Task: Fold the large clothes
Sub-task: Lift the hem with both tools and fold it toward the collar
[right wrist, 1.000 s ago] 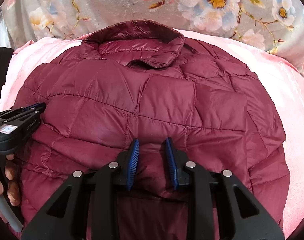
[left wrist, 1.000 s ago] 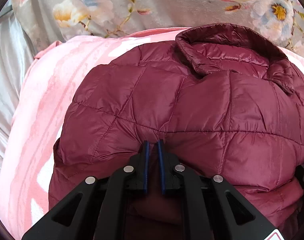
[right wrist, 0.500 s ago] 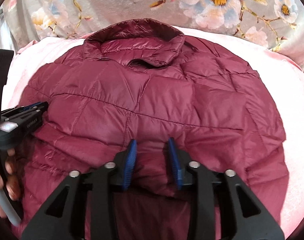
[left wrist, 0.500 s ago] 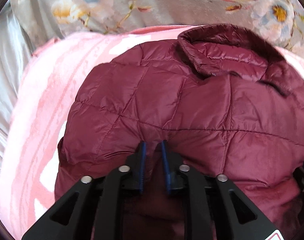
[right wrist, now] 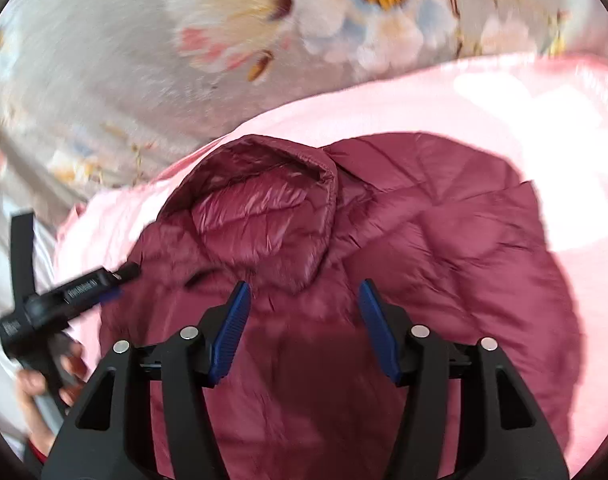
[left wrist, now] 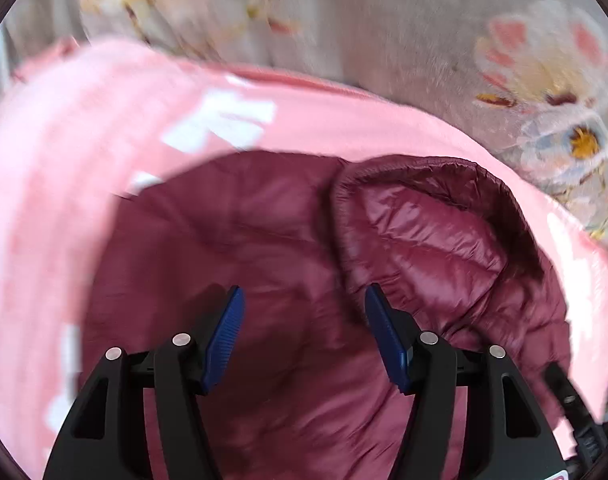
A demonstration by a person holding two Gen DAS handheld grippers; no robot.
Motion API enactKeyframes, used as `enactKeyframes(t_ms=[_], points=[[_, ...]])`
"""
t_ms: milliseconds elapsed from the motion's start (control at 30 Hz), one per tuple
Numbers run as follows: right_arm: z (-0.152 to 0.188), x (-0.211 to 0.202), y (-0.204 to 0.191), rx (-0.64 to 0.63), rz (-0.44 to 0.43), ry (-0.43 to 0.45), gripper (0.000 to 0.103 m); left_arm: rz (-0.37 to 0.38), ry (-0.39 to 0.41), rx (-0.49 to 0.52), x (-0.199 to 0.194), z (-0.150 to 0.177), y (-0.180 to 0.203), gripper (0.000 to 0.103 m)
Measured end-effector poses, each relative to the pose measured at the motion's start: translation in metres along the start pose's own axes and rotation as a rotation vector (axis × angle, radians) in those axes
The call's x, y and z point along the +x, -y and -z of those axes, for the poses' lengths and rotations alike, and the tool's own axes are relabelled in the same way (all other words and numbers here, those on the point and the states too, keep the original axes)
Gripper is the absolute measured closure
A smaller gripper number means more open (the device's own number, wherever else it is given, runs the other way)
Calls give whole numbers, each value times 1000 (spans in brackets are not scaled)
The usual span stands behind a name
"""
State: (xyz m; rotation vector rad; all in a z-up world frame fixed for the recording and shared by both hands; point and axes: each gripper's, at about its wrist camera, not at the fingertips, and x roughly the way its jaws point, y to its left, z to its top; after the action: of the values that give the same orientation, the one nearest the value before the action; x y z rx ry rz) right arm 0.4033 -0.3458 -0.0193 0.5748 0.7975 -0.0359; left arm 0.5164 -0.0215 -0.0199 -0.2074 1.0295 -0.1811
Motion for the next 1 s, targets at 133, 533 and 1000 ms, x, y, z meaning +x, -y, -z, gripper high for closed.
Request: enactKeyframes(t_ms=[133, 533, 1000], points=[[-8, 27, 13, 113, -43, -31, 48, 67, -68, -71, 32, -5, 3, 44], [10, 42, 2, -113, 60, -34, 95, 48, 1, 127, 35, 22, 7, 99], [-2, 1, 4, -153, 101, 18, 85, -70, 139, 274, -1, 27, 21, 84]])
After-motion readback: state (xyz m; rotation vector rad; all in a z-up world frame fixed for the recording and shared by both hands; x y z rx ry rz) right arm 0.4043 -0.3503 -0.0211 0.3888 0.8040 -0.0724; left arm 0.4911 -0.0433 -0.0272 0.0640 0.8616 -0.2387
